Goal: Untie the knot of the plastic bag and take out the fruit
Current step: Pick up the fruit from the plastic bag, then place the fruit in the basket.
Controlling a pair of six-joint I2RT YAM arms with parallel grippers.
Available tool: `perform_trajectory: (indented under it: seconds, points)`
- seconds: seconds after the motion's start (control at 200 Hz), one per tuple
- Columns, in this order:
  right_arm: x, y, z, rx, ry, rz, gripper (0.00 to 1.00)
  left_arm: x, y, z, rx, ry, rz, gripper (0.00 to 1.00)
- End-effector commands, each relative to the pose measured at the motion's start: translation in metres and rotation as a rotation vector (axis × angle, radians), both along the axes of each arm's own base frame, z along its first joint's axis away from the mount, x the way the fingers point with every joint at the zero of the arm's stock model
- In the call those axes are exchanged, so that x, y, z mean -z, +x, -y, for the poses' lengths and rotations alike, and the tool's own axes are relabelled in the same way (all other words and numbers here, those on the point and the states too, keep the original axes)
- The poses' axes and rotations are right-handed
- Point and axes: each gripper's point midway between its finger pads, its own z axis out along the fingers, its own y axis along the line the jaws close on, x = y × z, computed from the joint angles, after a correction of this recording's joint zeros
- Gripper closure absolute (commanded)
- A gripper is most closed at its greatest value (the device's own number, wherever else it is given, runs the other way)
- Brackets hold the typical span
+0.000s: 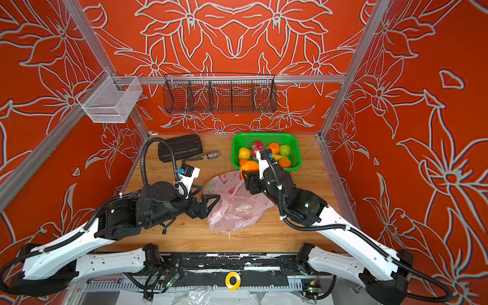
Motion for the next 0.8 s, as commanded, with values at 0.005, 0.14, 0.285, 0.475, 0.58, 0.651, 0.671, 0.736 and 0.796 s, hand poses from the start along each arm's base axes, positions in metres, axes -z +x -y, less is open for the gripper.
perform_trajectory:
  seconds: [0.005,0.14,0.285,0.475,0.58,0.651,0.671,0.736,0.796]
  points:
    - [-0.011,0.019,0.012,0.029,-0.010,-0.008,0.47,-0.011,-0.004,0.004,0.048,0.009,0.018,0.00]
    - [-0.019,0.045,0.028,0.094,-0.031,-0.019,0.47,-0.018,-0.004,0.011,0.078,0.002,0.032,0.02]
    - [-0.015,0.074,0.051,0.161,-0.016,-0.075,0.46,-0.021,-0.003,0.018,0.100,0.011,0.041,0.03]
    - [0.011,0.106,0.080,0.245,-0.003,-0.209,0.47,-0.021,-0.003,0.018,0.100,0.019,0.039,0.03]
    - [0.031,0.124,0.096,0.283,0.018,-0.272,0.48,-0.018,-0.001,0.017,0.089,0.029,0.036,0.03]
    - [0.046,0.135,0.107,0.303,0.024,-0.322,0.48,-0.017,-0.001,0.016,0.085,0.032,0.034,0.03]
    - [0.051,0.138,0.110,0.309,0.029,-0.337,0.48,-0.017,-0.001,0.015,0.084,0.033,0.034,0.03]
    - [0.065,0.148,0.118,0.321,0.041,-0.376,0.49,-0.017,-0.002,0.013,0.081,0.041,0.032,0.03]
    - [0.077,0.157,0.126,0.337,0.040,-0.402,0.48,-0.007,0.002,0.019,0.079,0.075,0.010,0.03]
